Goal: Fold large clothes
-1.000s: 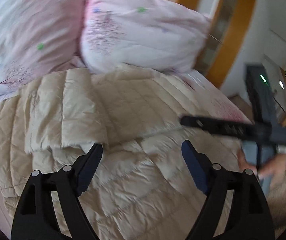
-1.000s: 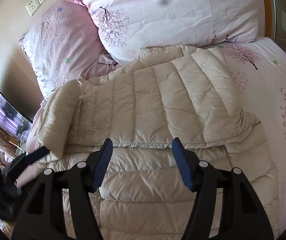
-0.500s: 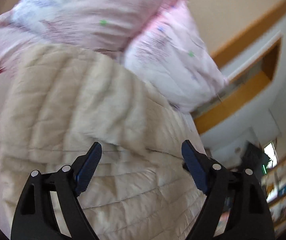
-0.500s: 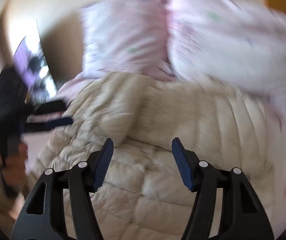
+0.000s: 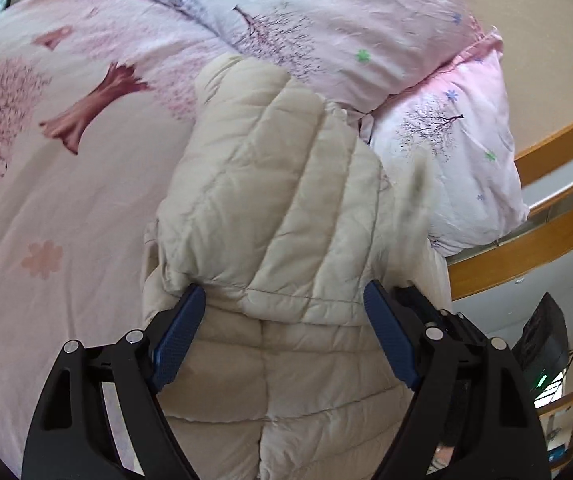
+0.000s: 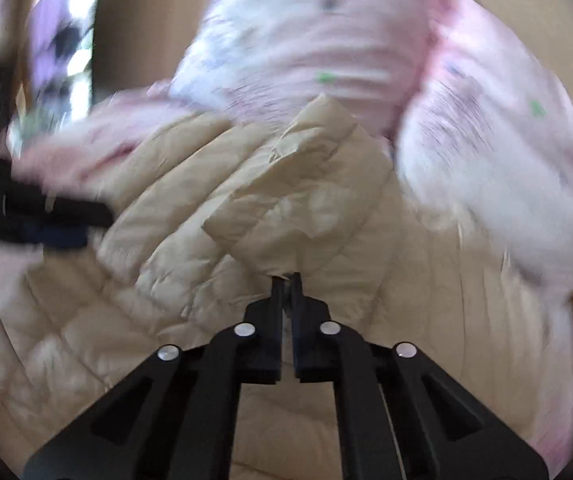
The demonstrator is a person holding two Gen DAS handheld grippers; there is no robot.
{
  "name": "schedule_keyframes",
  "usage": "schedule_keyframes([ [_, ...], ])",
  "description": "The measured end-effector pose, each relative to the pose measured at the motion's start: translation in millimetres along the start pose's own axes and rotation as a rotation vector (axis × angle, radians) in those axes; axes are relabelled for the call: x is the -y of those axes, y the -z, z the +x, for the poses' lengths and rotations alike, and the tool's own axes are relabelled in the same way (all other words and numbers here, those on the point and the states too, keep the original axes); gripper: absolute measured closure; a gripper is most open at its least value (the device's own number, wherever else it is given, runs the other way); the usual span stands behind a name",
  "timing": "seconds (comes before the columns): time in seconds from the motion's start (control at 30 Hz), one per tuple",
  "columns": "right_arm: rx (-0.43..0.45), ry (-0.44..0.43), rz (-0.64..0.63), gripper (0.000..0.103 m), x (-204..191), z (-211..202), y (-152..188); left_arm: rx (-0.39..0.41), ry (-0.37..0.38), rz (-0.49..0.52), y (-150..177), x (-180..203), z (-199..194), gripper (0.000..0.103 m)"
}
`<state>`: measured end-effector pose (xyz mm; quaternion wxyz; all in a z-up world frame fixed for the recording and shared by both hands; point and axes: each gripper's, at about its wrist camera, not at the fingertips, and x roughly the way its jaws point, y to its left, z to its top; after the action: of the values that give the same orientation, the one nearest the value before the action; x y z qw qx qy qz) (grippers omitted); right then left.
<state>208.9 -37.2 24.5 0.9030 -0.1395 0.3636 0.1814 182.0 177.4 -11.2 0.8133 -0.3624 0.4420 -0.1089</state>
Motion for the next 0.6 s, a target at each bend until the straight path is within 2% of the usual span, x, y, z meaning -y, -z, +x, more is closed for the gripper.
schedule_keyframes([
  [0.17,0.088,-0.079,0.346,0.1,63.8,-43.5,15.2,0.001,-0.012,0.036,1.2,1.2,0.5,0.021],
  [0.23,0.079,-0.129,0.47,0.099,85.7,-51.0,28.8,-0.001,-0.016,0.046,2.2,0.8,1.4,0.021],
  [0.3,0.026,-0.22,0.575,0.092,106.1,-44.7,43.3,-0.005,-0.021,0.057,2.7,1.7,2.7,0.021],
  [0.33,0.002,-0.255,0.618,0.078,114.0,-40.6,49.8,-0.006,-0.025,0.065,3.2,2.2,3.0,0.021],
  [0.37,-0.022,-0.299,0.676,0.059,125.0,-34.8,56.8,-0.007,-0.027,0.07,3.6,2.8,3.1,0.021],
  [0.4,-0.032,-0.318,0.719,0.053,132.5,-31.2,61.6,-0.008,-0.029,0.073,3.3,3.8,3.5,0.021],
  [0.43,-0.042,-0.352,0.779,0.05,143.5,-26.5,66.3,-0.009,-0.032,0.078,3.6,4.6,3.3,0.021],
  [0.53,-0.053,-0.424,0.866,0.05,155.1,-18.5,75.5,-0.009,-0.036,0.086,3.5,5.3,2.9,0.021],
  [0.6,-0.075,-0.342,0.905,0.051,163.6,-14.6,79.5,-0.01,-0.039,0.087,3.6,5.2,3.4,0.021],
])
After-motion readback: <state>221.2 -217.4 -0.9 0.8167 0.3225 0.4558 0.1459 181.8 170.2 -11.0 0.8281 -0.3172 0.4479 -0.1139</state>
